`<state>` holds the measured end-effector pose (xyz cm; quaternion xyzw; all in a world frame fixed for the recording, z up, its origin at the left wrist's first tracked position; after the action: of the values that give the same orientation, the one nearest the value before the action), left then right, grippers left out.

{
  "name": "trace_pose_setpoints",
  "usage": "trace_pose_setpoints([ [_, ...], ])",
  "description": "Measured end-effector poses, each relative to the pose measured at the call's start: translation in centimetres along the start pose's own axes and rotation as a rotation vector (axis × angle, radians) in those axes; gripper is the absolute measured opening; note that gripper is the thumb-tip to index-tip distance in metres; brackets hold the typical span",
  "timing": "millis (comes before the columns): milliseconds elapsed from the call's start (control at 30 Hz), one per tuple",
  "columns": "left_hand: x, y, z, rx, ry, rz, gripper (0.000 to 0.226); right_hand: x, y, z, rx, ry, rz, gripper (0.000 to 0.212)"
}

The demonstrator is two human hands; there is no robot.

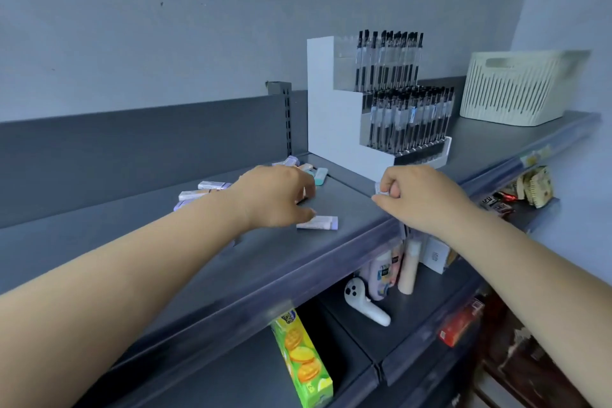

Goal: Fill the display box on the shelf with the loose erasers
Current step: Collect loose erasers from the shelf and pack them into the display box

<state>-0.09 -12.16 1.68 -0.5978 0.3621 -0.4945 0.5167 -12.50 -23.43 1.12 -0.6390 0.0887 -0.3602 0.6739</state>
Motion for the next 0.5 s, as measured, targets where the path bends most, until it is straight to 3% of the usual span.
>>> trace_pose_setpoints([
  [200,2.4,2.6,-0.7,-0.298,0.069,0.283,0.029,3.8,1.8,-2.3,0.016,0.078,-0.030,0.026],
  [267,2.6,2.9,-1.3,-0.323,0.092,0.321,0.023,4.3,2.3,-2.6,0.036,0.092,-0.008,0.032],
  [367,2.9,3.6,-2.1,-0.335,0.111,0.380,0.010,5.1,3.0,-2.8,0.096,0.100,0.019,0.024],
  [500,3.5,3.9,-2.1,-0.323,0.067,0.351,0.012,6.0,3.8,-2.1,0.197,0.006,0.087,0.028],
])
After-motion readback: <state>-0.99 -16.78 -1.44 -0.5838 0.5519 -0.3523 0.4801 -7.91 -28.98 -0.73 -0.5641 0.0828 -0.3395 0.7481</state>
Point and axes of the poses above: each hand's wrist, its own x-axis towards the middle knuckle, its own y-axis out of the palm, z = x × y, the point moved 8 cm from there along x, towards the middle knuckle, and after that the axes turned 2 degrees about -x, right-handed, at the moved point
